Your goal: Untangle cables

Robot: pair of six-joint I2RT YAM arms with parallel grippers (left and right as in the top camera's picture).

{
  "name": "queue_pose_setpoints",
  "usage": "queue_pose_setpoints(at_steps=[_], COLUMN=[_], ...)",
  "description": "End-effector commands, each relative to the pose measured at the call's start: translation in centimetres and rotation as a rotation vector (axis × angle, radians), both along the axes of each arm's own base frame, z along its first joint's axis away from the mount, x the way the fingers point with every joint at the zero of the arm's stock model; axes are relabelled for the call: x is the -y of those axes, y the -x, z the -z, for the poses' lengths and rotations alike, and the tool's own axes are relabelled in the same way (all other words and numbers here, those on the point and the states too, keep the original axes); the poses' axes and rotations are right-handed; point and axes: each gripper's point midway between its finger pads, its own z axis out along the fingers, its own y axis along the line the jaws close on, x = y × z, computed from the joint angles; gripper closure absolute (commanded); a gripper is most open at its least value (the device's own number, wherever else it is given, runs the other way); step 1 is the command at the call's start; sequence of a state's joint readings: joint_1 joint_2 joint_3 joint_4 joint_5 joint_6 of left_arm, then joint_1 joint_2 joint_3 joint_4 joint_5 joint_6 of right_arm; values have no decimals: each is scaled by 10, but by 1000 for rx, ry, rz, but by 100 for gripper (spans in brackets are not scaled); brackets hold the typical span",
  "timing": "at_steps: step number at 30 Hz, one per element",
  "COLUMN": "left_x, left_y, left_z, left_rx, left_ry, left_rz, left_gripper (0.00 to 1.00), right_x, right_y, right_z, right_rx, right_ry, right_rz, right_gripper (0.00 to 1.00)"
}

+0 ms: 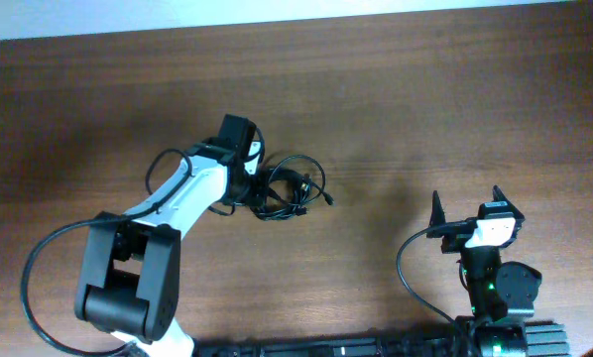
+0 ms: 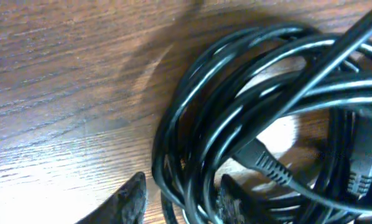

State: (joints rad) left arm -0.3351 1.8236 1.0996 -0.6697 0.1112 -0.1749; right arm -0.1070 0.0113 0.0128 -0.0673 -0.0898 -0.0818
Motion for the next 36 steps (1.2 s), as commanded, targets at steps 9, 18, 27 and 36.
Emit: queue_pose_setpoints(at_steps=[9, 18, 27, 36], left_x=[-17, 15, -8, -19], left_y=[-10, -13, -20, -19], left_z=[8, -61, -59, -44], left_rx=[45, -193, 4, 16], left_ry=[-87, 229, 37, -33], left_rz=[-127, -1098, -413, -380], left_gripper=[100, 98, 15, 43], right_x=[3, 3, 1, -40], right_y=[0, 0, 0, 4], right_z=[3, 3, 3, 0], right_rx=[-3, -3, -2, -54], right_ry=[-5, -5, -15, -626], right_rz=[15, 15, 3, -191], right_gripper=[2, 1, 1, 2])
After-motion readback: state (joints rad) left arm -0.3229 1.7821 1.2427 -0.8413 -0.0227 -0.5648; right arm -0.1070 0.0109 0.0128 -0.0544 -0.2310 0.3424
